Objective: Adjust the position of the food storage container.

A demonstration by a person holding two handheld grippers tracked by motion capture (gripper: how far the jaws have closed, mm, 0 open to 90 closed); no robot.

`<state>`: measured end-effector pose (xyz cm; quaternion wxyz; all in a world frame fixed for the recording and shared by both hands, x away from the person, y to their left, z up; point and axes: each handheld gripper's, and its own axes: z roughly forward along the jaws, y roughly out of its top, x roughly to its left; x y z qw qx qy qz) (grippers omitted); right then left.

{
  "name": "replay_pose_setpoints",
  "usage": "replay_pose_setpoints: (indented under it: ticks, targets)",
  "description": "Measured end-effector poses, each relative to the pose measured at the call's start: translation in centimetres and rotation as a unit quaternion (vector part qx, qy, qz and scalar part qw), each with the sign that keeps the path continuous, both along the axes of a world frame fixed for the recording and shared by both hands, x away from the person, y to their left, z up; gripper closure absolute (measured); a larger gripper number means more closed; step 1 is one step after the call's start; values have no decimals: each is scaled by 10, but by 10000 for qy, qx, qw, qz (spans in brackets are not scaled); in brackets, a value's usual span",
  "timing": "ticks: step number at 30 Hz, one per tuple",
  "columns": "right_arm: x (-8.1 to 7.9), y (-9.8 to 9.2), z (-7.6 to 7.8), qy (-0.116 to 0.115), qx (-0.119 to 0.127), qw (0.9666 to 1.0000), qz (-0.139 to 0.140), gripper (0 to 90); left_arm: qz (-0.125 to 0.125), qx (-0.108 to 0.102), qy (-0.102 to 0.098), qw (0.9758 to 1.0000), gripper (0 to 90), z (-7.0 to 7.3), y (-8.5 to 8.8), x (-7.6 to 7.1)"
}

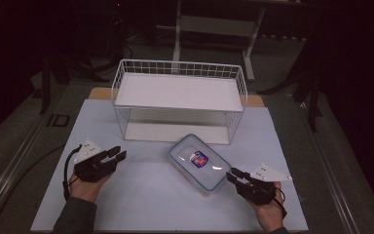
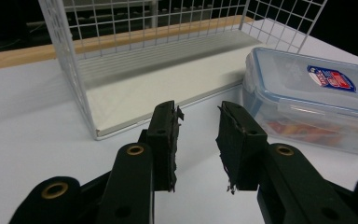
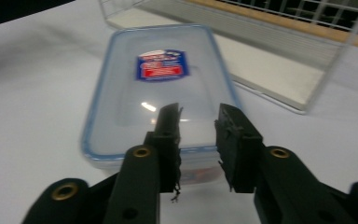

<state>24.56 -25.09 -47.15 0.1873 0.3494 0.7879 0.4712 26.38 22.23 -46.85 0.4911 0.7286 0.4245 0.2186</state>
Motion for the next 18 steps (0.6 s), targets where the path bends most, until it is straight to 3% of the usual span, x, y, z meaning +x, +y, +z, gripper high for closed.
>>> replay_pose_setpoints:
  ticks: [9, 18]
  targets:
    - [-11, 29, -3, 96, -183, 9984, 532, 896, -44, 28, 5, 10000, 665, -3, -2, -2]
    - [-19, 60, -11, 178, -472, 9934, 1026, 897, -79, 89, 27, 9999, 660, -6, -4, -4]
